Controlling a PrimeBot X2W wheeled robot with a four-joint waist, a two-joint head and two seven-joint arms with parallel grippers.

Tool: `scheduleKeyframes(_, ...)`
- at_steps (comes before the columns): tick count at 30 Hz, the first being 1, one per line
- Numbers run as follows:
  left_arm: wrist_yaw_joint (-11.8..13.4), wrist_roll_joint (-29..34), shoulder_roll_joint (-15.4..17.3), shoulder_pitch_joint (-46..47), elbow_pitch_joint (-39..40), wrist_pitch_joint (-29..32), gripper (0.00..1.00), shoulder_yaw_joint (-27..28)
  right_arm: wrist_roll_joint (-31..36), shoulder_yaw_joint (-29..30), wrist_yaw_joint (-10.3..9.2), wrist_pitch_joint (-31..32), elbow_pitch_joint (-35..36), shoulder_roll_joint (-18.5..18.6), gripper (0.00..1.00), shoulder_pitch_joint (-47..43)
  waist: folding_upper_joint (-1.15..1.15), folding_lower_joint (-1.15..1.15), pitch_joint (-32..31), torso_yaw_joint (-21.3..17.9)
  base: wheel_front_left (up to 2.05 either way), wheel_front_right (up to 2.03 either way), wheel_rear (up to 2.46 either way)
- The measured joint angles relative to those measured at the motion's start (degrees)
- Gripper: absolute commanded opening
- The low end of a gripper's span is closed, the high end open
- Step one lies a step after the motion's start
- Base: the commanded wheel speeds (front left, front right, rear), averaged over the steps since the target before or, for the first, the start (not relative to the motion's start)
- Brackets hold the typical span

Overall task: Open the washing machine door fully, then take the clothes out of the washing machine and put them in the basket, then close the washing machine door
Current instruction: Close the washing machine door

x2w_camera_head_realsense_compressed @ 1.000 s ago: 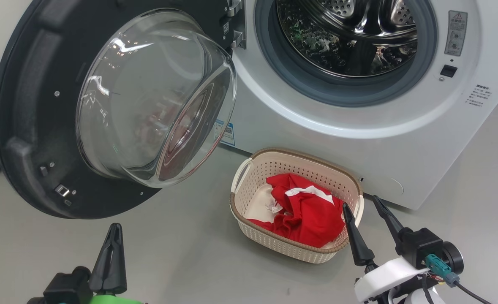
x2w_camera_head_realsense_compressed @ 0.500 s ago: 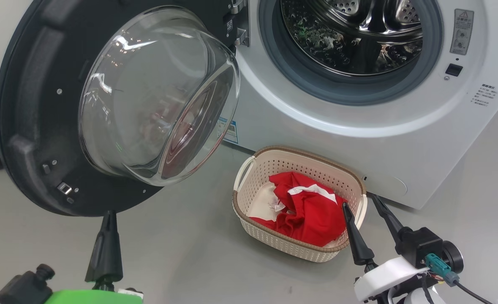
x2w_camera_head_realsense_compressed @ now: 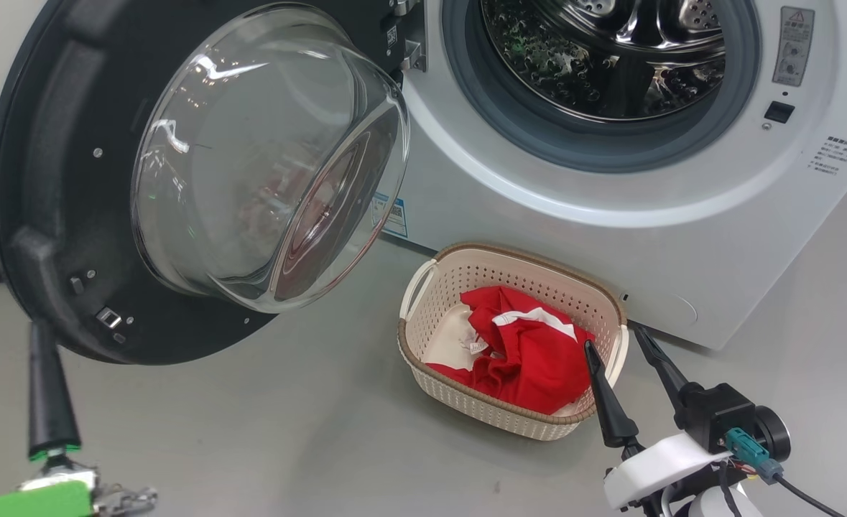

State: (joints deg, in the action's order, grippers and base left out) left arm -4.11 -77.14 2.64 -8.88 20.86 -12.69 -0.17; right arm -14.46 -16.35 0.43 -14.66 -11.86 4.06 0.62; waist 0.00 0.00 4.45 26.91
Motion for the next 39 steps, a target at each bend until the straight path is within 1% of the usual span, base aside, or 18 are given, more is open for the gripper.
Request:
scheduleKeyframes(2,-0.3,-2.3,0.0,0.5,0.8,-0.5,0.0,2.4,0.0,0.0,-0.01,0.0,0.0,0.0,1.0,0.0,0.0,0.0,0.1,0.1,0.0,0.0,0.0)
scheduleKeyframes(7,-0.9,-5.7,-0.2,1.1,2.0,-0.6,0.0,9.7,0.0,0.3,-0.1,0.1,0.4,0.2,1.0,0.0,0.0,0.0,0.7,0.3,0.0,0.0,0.0)
scheduleKeyframes(8,-1.2,-8.3,-0.2,1.5,2.0,-0.9,0.0,12.7,0.0,0.4,-0.11,0.1,0.5,0.4,1.0,0.0,0.0,0.0,1.1,0.5,0.0,0.0,0.0)
scheduleKeyframes(11,-1.2,-10.6,0.3,2.2,1.3,-1.1,0.0,17.3,0.0,0.5,-0.11,0.2,0.5,0.6,1.0,0.1,0.0,0.0,1.5,0.7,0.0,0.0,0.0)
scheduleKeyframes(13,-1.2,-11.6,1.2,2.4,0.1,-1.1,0.0,20.1,0.0,0.5,-0.11,0.2,0.5,0.6,1.0,0.1,0.0,0.0,1.6,0.7,0.0,0.0,0.0)
scheduleKeyframes(18,-1.2,-16.2,2.6,4.1,-3.2,-1.1,0.0,24.4,0.0,0.7,-0.15,0.3,0.9,0.9,1.0,0.3,0.0,0.0,2.2,0.8,0.0,0.0,0.0)
scheduleKeyframes(21,-1.2,-19.3,4.3,5.4,-6.1,-1.0,0.0,26.7,0.0,0.8,-0.16,0.3,1.0,1.1,1.0,0.6,0.0,0.0,2.5,0.8,0.0,0.0,0.0)
scheduleKeyframes(23,-1.1,-20.6,5.8,5.8,-8.2,-0.4,0.0,27.8,0.0,0.7,-0.16,0.3,1.3,1.1,1.0,0.8,0.0,0.0,2.7,0.7,0.0,0.0,0.0)
scheduleKeyframes(24,-1.1,-20.6,5.8,5.8,-8.2,-0.4,0.0,27.8,0.0,0.7,-0.16,0.3,1.3,1.1,1.0,0.8,0.0,0.0,2.7,0.7,0.0,0.0,0.0)
scheduleKeyframes(29,0.4,-22.7,9.3,8.0,-13.8,2.1,0.0,29.1,0.2,0.7,-0.15,0.8,1.7,1.4,1.0,1.7,0.0,0.0,3.4,0.2,0.0,0.0,0.0)
scheduleKeyframes(34,1.9,-25.4,12.3,10.5,-18.3,5.3,0.0,28.8,0.3,0.5,-0.09,1.0,1.7,1.5,1.0,2.2,0.0,0.0,4.0,-0.6,0.0,0.0,0.0)
scheduleKeyframes(39,3.3,-28.2,14.2,12.3,-22.5,9.3,0.0,26.9,0.4,0.4,-0.07,1.3,2.0,1.5,1.0,2.5,0.0,0.0,4.6,-1.6,0.0,0.0,0.0)
